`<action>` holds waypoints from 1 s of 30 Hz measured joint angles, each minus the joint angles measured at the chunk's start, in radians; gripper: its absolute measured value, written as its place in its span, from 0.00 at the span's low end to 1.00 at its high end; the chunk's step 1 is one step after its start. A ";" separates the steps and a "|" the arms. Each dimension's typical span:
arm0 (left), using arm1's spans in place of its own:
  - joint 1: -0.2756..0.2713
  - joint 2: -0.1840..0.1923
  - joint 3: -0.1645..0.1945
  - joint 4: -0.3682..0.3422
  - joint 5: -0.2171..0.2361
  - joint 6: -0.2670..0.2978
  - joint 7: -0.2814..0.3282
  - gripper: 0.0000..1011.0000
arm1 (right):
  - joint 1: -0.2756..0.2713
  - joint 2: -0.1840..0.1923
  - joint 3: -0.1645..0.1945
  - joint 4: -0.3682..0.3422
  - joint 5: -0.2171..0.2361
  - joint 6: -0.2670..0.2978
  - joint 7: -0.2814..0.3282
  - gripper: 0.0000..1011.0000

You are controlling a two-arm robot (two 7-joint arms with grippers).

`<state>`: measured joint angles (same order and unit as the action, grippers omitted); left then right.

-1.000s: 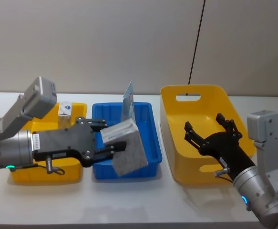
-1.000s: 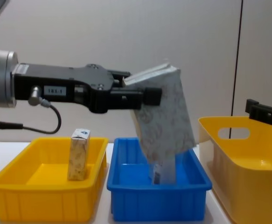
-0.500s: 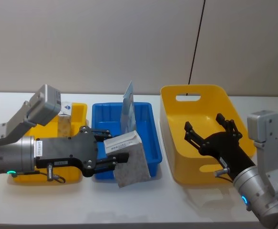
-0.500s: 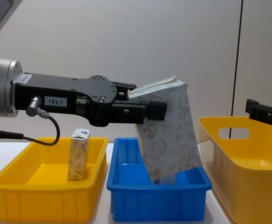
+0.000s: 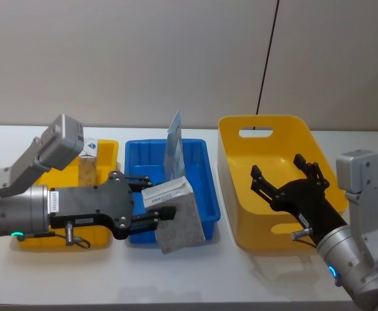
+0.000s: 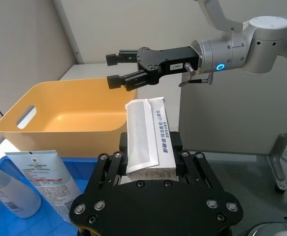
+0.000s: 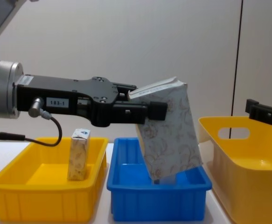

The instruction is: Bimanual collaborative sorting of washing and personal care products

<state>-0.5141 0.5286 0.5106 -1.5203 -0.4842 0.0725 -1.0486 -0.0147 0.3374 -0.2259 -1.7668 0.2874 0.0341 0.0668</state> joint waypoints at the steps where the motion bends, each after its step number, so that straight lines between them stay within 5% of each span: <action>1: 0.000 0.000 0.000 0.000 0.000 0.000 0.000 0.42 | 0.000 0.000 0.000 0.000 0.000 0.000 0.000 0.99; 16: -0.008 0.002 0.013 0.009 -0.002 -0.011 -0.008 0.42 | 0.000 0.000 0.000 0.000 0.000 0.000 0.000 0.99; 30: -0.039 0.006 0.062 0.035 0.030 -0.036 -0.049 0.42 | 0.000 0.000 0.000 0.000 0.000 0.000 0.000 0.99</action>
<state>-0.5535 0.5346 0.5722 -1.4850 -0.4542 0.0369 -1.0971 -0.0147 0.3374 -0.2258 -1.7668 0.2873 0.0340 0.0668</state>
